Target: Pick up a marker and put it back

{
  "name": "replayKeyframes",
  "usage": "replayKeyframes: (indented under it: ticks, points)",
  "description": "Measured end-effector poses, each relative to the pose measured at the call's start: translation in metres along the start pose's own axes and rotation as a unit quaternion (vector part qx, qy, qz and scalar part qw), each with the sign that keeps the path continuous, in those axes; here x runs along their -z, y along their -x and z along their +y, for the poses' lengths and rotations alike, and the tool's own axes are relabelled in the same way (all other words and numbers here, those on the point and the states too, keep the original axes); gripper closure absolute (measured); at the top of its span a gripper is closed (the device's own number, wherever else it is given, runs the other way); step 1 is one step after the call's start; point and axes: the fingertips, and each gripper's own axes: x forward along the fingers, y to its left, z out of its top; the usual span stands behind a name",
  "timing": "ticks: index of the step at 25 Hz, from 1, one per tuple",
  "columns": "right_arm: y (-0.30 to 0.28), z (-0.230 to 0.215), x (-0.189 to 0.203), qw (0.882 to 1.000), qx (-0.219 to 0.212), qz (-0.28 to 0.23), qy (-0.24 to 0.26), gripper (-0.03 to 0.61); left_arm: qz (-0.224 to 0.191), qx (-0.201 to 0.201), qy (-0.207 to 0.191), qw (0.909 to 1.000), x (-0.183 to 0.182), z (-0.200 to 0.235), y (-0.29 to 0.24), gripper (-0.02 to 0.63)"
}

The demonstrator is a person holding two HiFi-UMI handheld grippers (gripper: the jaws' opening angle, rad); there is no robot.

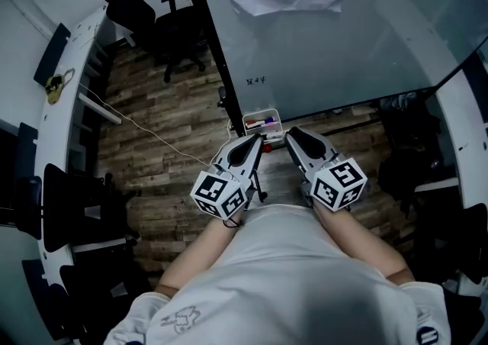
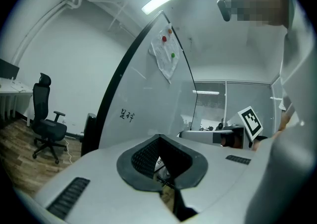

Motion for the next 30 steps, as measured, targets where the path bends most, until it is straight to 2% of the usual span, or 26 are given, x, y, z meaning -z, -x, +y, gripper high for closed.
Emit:
replayKeyframes:
  ticks: [11,18,24,30]
  points:
    - [-0.047,0.023,0.010,0.999,0.049,-0.003,-0.011,0.503,0.030,0.046,0.005,0.9985,-0.007,0.054,0.016,0.609]
    - [-0.053,0.023,0.005,0.996,0.084,-0.018,-0.013,0.503,0.040,0.064,0.010,0.9971,-0.007,0.070,0.022,0.609]
    - [-0.054,0.012,0.010,0.995,0.098,-0.007,-0.020,0.503,0.049,0.065,0.020,0.9965,0.003,0.074,0.019,0.609]
    - [-0.066,0.001,0.012,0.996,0.083,0.003,-0.028,0.503,0.049,0.041,0.030,0.9975,0.004,0.087,0.014,0.609]
